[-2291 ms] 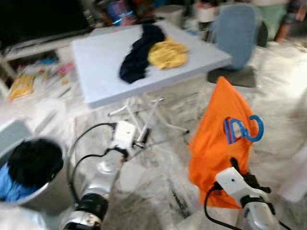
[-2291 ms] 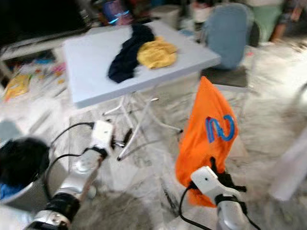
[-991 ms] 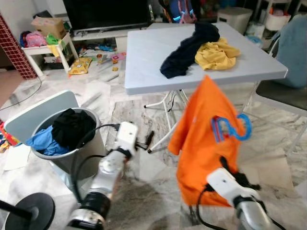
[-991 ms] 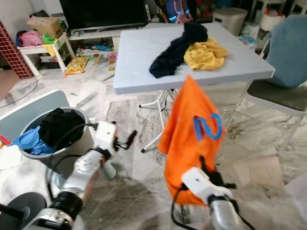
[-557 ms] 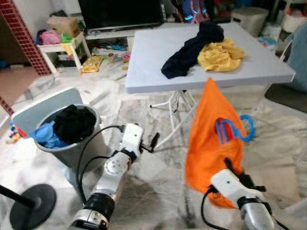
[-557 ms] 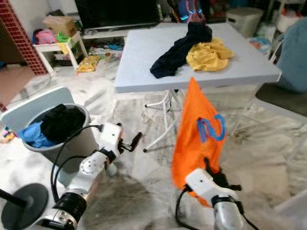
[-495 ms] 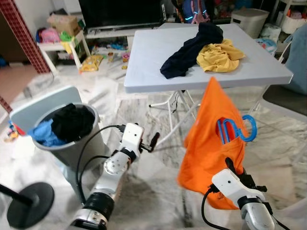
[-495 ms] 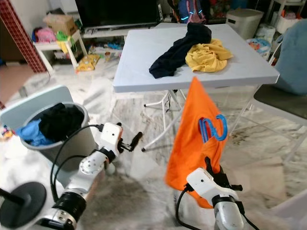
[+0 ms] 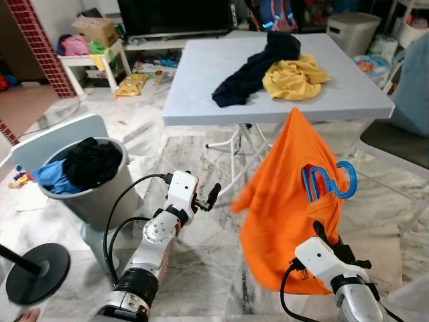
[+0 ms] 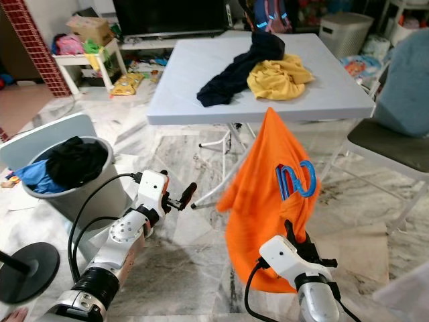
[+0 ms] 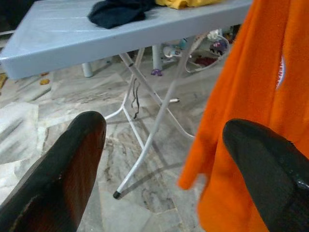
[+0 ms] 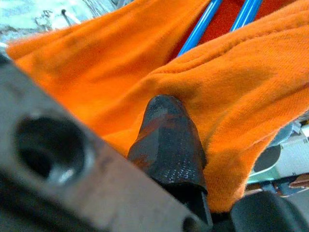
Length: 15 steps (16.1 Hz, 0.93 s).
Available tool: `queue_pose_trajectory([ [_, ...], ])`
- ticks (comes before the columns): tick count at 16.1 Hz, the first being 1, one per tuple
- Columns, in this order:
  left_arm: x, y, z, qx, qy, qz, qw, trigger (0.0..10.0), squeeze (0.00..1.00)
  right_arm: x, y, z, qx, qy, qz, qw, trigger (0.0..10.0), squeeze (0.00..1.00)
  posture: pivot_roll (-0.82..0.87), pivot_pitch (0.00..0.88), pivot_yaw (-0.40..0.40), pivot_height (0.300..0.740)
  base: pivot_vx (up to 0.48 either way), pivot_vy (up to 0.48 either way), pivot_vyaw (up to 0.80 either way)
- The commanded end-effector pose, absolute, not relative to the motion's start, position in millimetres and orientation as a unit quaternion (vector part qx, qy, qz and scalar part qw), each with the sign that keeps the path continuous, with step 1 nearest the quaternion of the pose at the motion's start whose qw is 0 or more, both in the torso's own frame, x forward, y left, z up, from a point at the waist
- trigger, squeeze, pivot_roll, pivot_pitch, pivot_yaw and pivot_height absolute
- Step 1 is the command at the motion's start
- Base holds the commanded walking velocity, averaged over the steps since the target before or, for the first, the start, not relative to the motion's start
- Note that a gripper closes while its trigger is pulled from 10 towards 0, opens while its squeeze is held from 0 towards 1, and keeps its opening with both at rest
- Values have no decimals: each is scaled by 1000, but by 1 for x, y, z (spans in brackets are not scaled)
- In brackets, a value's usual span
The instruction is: Hang hanger
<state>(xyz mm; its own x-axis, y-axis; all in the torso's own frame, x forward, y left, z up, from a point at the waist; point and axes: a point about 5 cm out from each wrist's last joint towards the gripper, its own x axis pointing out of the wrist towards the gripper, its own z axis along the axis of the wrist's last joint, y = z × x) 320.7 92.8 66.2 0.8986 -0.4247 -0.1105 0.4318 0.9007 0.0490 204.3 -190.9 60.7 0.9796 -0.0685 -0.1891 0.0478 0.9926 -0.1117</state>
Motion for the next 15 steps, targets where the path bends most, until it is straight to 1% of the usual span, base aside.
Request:
queue_pose_trajectory([
  [1,323,101,67,38,45,-214,975,10000,0,209,-183,72,-48,67,-18,996,10000,0,-50,0,26,740,0,0,0],
  [2,322,100,68,32,43,-220,974,10000,0,209,-184,72,-49,67,-16,996,10000,0,-50,0,25,740,0,0,0],
  [3,322,100,68,27,41,-222,974,10000,0,210,-184,73,-49,67,-16,996,10000,0,-49,0,22,740,319,0,0],
  [11,321,100,66,13,48,-223,973,10000,0,209,-183,74,-49,65,-16,997,10000,0,-56,0,24,740,406,0,0],
  [14,321,99,65,10,54,-225,973,10000,0,208,-183,73,-50,67,-16,996,10000,0,-58,0,23,740,339,0,0],
  [15,320,98,63,13,57,-228,972,10000,0,208,-184,73,-51,67,-18,996,10000,0,-58,0,21,740,0,0,0],
])
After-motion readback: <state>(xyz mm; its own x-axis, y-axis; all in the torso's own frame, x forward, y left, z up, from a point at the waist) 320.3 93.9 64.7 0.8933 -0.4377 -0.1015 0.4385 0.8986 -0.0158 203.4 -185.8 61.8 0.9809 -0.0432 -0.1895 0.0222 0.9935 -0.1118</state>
